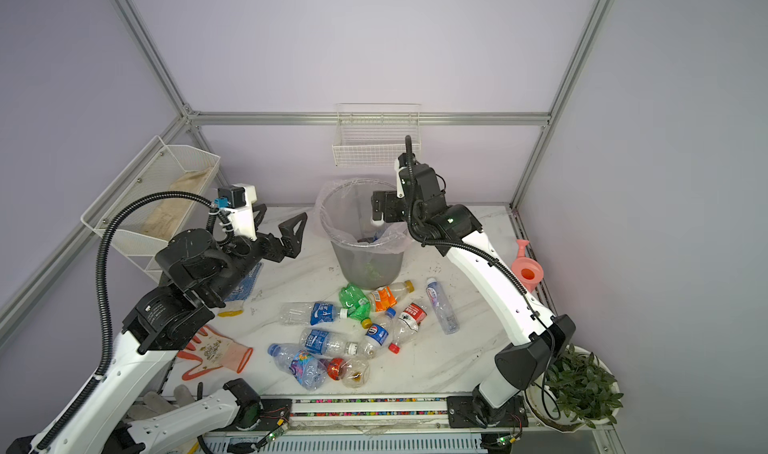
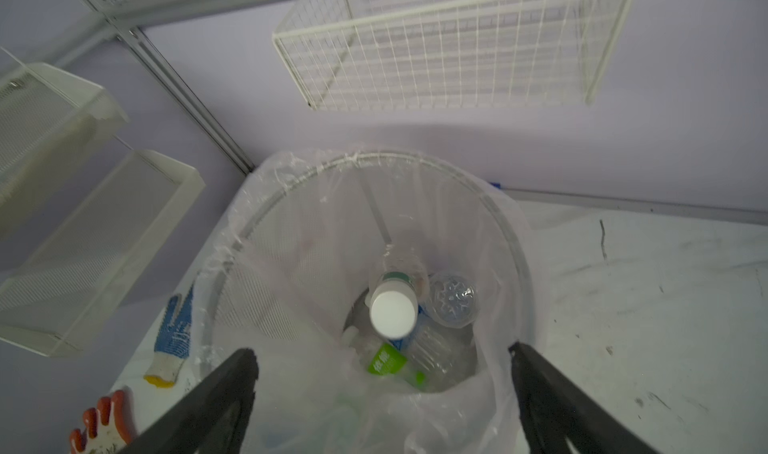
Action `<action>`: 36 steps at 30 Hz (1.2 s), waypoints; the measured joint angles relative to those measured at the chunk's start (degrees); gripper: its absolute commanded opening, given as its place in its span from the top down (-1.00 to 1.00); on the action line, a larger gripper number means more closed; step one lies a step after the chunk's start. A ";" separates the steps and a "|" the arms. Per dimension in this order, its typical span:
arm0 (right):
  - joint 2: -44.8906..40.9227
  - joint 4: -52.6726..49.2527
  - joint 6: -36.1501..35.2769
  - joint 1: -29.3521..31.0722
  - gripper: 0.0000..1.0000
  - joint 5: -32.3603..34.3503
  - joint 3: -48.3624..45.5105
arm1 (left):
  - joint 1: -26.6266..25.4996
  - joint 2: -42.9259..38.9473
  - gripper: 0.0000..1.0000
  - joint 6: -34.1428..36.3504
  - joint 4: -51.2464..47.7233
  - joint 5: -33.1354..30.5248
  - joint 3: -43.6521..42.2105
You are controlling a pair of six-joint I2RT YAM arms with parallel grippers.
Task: Throw the plastic bottles in the bin
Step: 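Open the right gripper to drop the bottle into the wastebasket, then lower the right gripper to the colorful-label bottle while the left arm draws back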
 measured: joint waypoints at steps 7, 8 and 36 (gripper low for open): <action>-10.73 1.36 -0.15 0.00 -0.95 0.24 5.22 | 0.00 -0.09 -1.00 -0.04 0.00 0.00 0.00; -11.89 1.79 -0.15 0.00 -0.95 0.37 5.46 | 0.00 -0.09 -1.00 -0.07 0.00 0.00 0.00; -16.70 -0.46 -5.25 0.00 -0.95 -3.48 -10.27 | 0.02 0.13 -1.00 -0.70 -0.44 0.26 -2.03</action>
